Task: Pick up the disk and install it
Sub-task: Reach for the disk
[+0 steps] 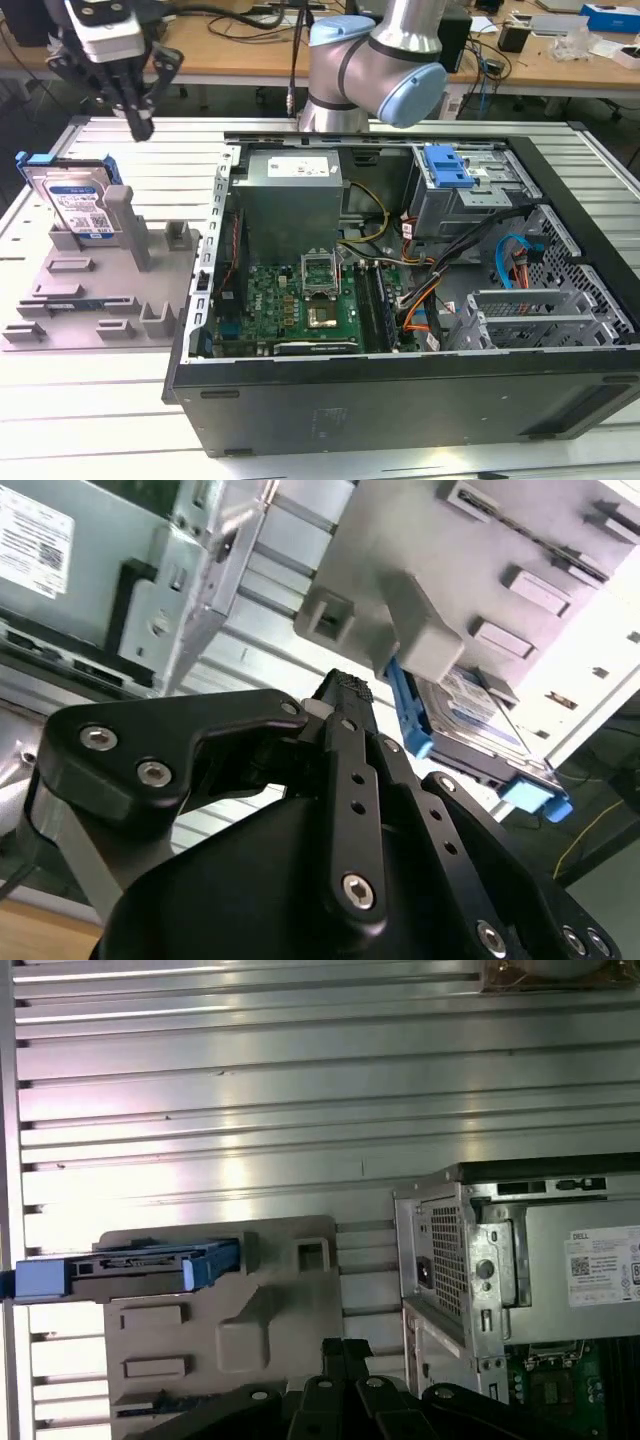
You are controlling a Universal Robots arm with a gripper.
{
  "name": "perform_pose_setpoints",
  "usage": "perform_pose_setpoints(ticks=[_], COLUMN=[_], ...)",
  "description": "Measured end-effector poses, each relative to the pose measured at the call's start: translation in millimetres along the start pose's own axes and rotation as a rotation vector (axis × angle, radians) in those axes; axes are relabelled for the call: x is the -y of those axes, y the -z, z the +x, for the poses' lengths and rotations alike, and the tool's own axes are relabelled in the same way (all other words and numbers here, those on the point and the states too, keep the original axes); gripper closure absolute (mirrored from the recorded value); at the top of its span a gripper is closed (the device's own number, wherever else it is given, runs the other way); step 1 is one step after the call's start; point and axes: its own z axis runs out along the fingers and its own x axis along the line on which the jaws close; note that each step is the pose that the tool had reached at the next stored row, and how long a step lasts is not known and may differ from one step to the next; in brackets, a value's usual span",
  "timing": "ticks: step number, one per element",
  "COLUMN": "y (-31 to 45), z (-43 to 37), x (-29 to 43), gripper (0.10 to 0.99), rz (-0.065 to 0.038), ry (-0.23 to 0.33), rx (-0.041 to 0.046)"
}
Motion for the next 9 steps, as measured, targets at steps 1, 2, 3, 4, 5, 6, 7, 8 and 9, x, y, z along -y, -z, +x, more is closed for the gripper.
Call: perform_pose_setpoints(ticks=[1, 2, 3, 4, 5, 6, 7, 8, 9], y=[0.0, -0.1, -0.1, -0.1, -0.2, -0.2, -0.2, -0.3, -0.4], z=[5.8, 10.0, 14.7, 19.1, 26.1, 30.1, 34.3, 40.1, 43.8], x=[-1.3, -2.2, -3.4, -4.5, -6.4, -7.6, -9.0, -10.9, -12.2], gripper=[0.980, 0.980, 0.980, 0.980, 0.980, 0.980, 0.980, 0.980, 0.980], rz=[0.000, 0.000, 0.000, 0.000, 0.000, 0.000, 0.000, 0.000, 0.000], ry=[0.000, 0.000, 0.000, 0.000, 0.000, 0.000, 0.000, 0.000, 0.000], rx=[0.0001, 0.0001, 0.0000, 0.0001, 0.0001, 0.0000, 0.0000, 0.0000, 0.0001])
